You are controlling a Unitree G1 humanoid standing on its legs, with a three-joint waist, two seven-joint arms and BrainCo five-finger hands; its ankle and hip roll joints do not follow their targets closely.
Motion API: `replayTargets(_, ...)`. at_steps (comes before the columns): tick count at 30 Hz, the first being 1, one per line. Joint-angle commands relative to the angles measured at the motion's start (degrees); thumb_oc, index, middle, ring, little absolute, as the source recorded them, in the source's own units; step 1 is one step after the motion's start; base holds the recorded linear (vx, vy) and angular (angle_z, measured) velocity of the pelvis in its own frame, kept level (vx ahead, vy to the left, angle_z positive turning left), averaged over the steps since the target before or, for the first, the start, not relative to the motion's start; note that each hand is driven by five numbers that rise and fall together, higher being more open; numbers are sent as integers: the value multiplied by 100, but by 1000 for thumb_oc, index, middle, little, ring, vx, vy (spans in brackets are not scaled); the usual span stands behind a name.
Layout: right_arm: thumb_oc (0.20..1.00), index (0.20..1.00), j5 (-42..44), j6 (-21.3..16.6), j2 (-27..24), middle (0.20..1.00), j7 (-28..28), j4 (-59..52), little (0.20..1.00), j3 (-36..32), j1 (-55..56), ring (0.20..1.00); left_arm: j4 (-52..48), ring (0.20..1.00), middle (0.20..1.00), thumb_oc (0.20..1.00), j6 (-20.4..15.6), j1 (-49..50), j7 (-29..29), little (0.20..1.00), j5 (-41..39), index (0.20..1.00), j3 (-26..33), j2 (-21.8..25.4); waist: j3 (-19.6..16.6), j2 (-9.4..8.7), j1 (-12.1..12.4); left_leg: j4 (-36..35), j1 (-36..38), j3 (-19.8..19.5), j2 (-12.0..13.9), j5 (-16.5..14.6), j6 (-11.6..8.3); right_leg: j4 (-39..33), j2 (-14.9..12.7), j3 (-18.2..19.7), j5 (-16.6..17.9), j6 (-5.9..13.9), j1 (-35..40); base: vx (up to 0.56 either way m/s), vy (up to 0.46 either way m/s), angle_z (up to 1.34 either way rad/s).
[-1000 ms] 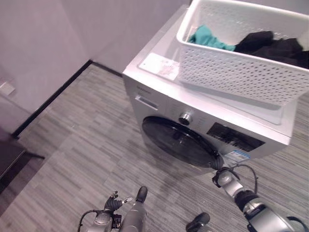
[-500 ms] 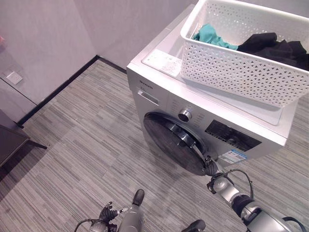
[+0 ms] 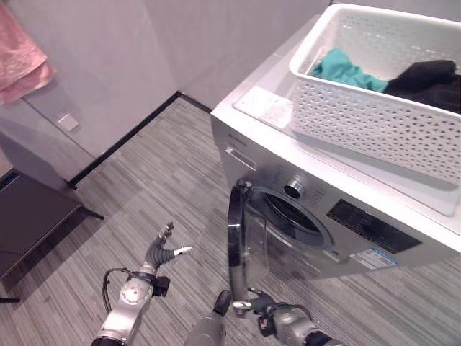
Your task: Grab the laundry basket,head to the washer,open it,put in the laundry and shut it.
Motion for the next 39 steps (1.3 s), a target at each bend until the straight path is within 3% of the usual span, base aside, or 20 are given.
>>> replayTargets(1, 1000, 1000, -18, -119, 524, 1000, 272, 139, 1000, 74, 21, 1000, -1104, 1000, 1000, 1000, -494, -357, 46, 1000, 266, 1000, 501, 774, -26, -684, 372, -457, 204, 367, 76, -307, 378, -240, -848, 607, 721, 403, -90, 50, 1, 30)
replayTargets(4, 1000, 1000, -348, -118, 371, 1000, 419, 294, 1000, 33, 91, 1000, -2280, 1000, 1000, 1000, -717, -506, -300, 1000, -293, 1000, 732, 877, -50, -709, 333, -457, 325, 403, 32, -363, 380, -252, -904, 554, 734, 434, 26, 46, -1, 11)
replayTargets(6, 1000, 1000, -461, -111, 305, 1000, 476, 349, 1000, -2, 92, 1000, -2462, 1000, 1000, 1000, -745, -493, -489, 1000, -620, 1000, 696, 923, -44, -702, 304, -457, 362, 415, 23, -371, 387, -238, -919, 577, 746, 441, 29, 19, 2, 1)
replayTargets(10, 1000, 1000, -820, -207, 48, 1000, 686, 435, 1000, -81, 96, 1000, -2954, 1000, 1000, 1000, -887, -624, -1509, 1000, -1932, 1000, 128, 1375, -80, -677, 118, -457, 476, 529, 18, -397, 380, -188, -962, 707, 756, 457, 11, 47, 28, -4)
replayTargets(12, 1000, 1000, -993, -305, -68, 1000, 838, 447, 1000, -82, 182, 1000, -2949, 1000, 1000, 1000, -758, -814, -2211, 1000, -3034, 1000, -358, 1546, -98, -682, 5, -457, 532, 627, 18, -411, 362, -192, -968, 801, 774, 466, -20, 51, 30, -15)
replayTargets(15, 1000, 1000, -1304, -387, -221, 1000, 962, 639, 1000, -133, 328, 1000, -2526, 1000, 1000, 1000, -89, -1120, -2833, 1000, -4473, 1000, -1333, 1631, -144, -710, -252, -457, 586, 704, 15, -428, 352, -195, -946, 864, 794, 466, -29, 60, -5, -23)
replayTargets(18, 1000, 1000, -1465, -445, -485, 1000, 960, 787, 1000, -426, 383, 1000, -1496, 1000, 1000, 1000, 747, -1070, -3121, 1000, -5813, 1000, -2300, 1218, -162, -703, -557, -457, 613, 756, 50, -431, 349, -167, -910, 936, 779, 466, -60, 58, -16, -8)
replayTargets(20, 1000, 1000, -1453, -448, -596, 1000, 942, 788, 1000, -551, 381, 1000, -1319, 1000, 1000, 1000, 786, -976, -3121, 1000, -5867, 1000, -2475, 1266, -156, -684, -618, -457, 620, 762, 63, -438, 352, -156, -895, 956, 771, 466, -59, 44, 2, -7)
replayTargets(21, 1000, 1000, -1458, -439, -789, 1000, 888, 823, 1000, -772, 400, 1000, -949, 1000, 1000, 1000, 849, -806, -3147, 1000, -5677, 1000, -2892, 1605, -138, -627, -762, -457, 654, 787, 80, -452, 355, -117, -881, 1022, 764, 466, -80, 41, 13, -9)
replayTargets(22, 1000, 1000, -1460, -440, -784, 1000, 889, 824, 1000, -784, 406, 1000, -929, 1000, 1000, 1000, 837, -817, -3161, 1000, -5667, 1000, -2913, 1603, -140, -632, -748, -457, 656, 789, 81, -454, 355, -113, -882, 1025, 760, 466, -81, 58, 31, -9)
replayTargets(23, 1000, 1000, -1470, -427, -921, 1000, 836, 969, 1000, -926, 398, 1000, -402, 1000, 1000, 1000, 934, -781, -3310, 1000, -5120, 1000, -3381, 2131, -153, -583, -903, -457, 704, 840, 101, -489, 359, -78, -873, 1115, 752, 466, -113, 35, 17, -7)
replayTargets(24, 1000, 1000, -1472, -432, -908, 1000, 836, 979, 1000, -943, 397, 1000, -362, 1000, 1000, 1000, 914, -800, -3337, 1000, -5097, 1000, -3407, 2123, -155, -593, -881, -457, 706, 845, 102, -492, 358, -72, -874, 1123, 747, 466, -120, 52, 26, -7)
replayTargets(28, 1000, 1000, -1367, -468, -1034, 1000, 759, 1149, 1000, -1164, 379, 1000, 1385, 1000, 1000, 1000, 397, -976, -3326, 1000, -2556, 1000, -3564, 2259, -230, -658, -998, -457, 768, 920, 151, -535, 379, -31, -821, 1301, 734, 466, -230, 48, 7, -2)
replayTargets(29, 1000, 1000, -1368, -469, -1038, 1000, 757, 1151, 1000, -1167, 378, 1000, 1434, 1000, 1000, 1000, 365, -981, -3333, 1000, -2511, 1000, -3567, 2220, -231, -653, -991, -457, 766, 925, 151, -536, 378, -28, -822, 1307, 732, 466, -238, 53, 0, -1)
replayTargets(31, 1000, 1000, -1322, -412, -1030, 1000, 672, 1086, 1000, -1314, 532, 1000, 3024, 1000, 1000, 1000, -62, -1353, -2380, 1000, 488, 1000, -2743, 1445, -259, -820, -984, -457, 742, 931, 153, -553, 409, -42, -774, 1359, 690, 466, -304, 58, -2, -9)
replayTargets(32, 1000, 1000, -1323, -406, -1043, 1000, 669, 1078, 1000, -1304, 529, 1000, 3073, 1000, 1000, 1000, -90, -1357, -2362, 1000, 537, 1000, -2727, 1399, -256, -809, -993, -457, 740, 933, 151, -552, 409, -42, -775, 1362, 690, 466, -308, 30, -5, -14)
replayTargets(33, 1000, 1000, -1383, -357, -1015, 1000, 685, 848, 1000, -1290, 639, 1000, 4030, 1000, 1000, 1000, -65, -1571, -1861, 1000, 1214, 1000, -2022, 1068, -238, -895, -1012, -457, 722, 950, 152, -538, 414, -68, -748, 1363, 685, 448, -340, 8, -4, -10)
replayTargets(34, 1000, 1000, -1382, -356, -1020, 1000, 685, 846, 1000, -1288, 639, 1000, 4040, 1000, 1000, 1000, -73, -1574, -1857, 1000, 1217, 1000, -2022, 1060, -237, -891, -1014, -457, 721, 949, 152, -537, 414, -67, -748, 1362, 685, 448, -340, 5, -10, -12)
replayTargets(37, 1000, 1000, -1488, -320, -1020, 1000, 716, 540, 1000, -1195, 916, 1000, 5556, 1000, 1000, 1000, 10, -2405, -887, 1000, 1421, 1000, -1091, 926, -181, -1077, -1098, -457, 641, 969, 183, -510, 385, -123, -685, 1374, 693, 415, -443, -15, -28, 1)
replayTargets(39, 1000, 1000, -1471, -322, -1029, 1000, 698, 493, 1000, -1182, 970, 1000, 5703, 1000, 1000, 1000, -43, -2663, -673, 1000, 1344, 1000, -971, 1030, -152, -1121, -1121, -457, 611, 979, 189, -498, 368, -143, -666, 1371, 699, 414, -468, -20, -38, 5)
